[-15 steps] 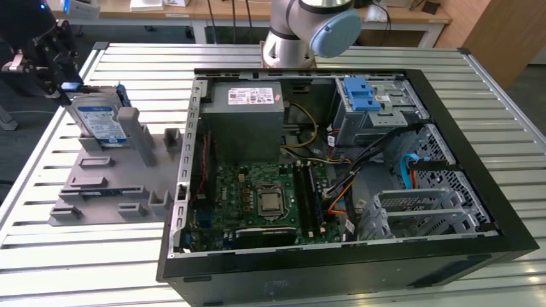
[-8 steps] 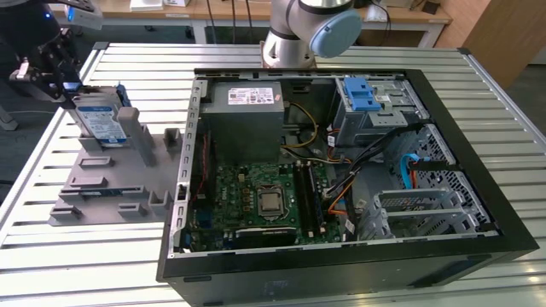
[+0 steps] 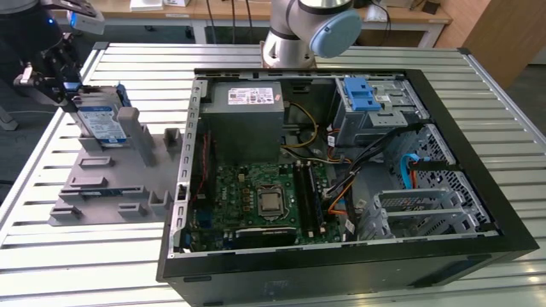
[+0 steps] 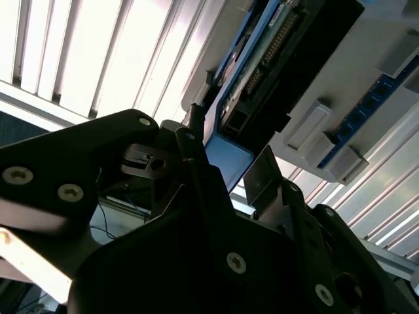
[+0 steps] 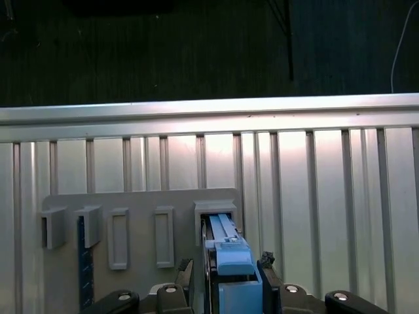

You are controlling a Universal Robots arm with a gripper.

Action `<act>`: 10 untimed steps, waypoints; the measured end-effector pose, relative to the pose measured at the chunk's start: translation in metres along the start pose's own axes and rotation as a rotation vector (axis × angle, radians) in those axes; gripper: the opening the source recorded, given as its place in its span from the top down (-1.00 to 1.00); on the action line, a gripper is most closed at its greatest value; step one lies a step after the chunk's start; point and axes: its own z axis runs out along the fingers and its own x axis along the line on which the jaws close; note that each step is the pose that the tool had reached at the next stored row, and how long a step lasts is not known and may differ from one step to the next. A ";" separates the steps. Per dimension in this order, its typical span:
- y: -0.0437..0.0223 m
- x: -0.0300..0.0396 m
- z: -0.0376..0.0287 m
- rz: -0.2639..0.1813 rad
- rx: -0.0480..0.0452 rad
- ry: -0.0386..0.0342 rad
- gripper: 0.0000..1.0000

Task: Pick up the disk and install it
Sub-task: 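Pick up the disk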

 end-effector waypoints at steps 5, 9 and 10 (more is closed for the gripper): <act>0.0000 0.0001 0.0019 -0.003 -0.0003 0.0002 0.01; -0.0001 0.0000 0.0022 -0.003 0.0000 0.0002 0.15; -0.0001 0.0000 0.0022 -0.003 -0.0001 0.0002 0.15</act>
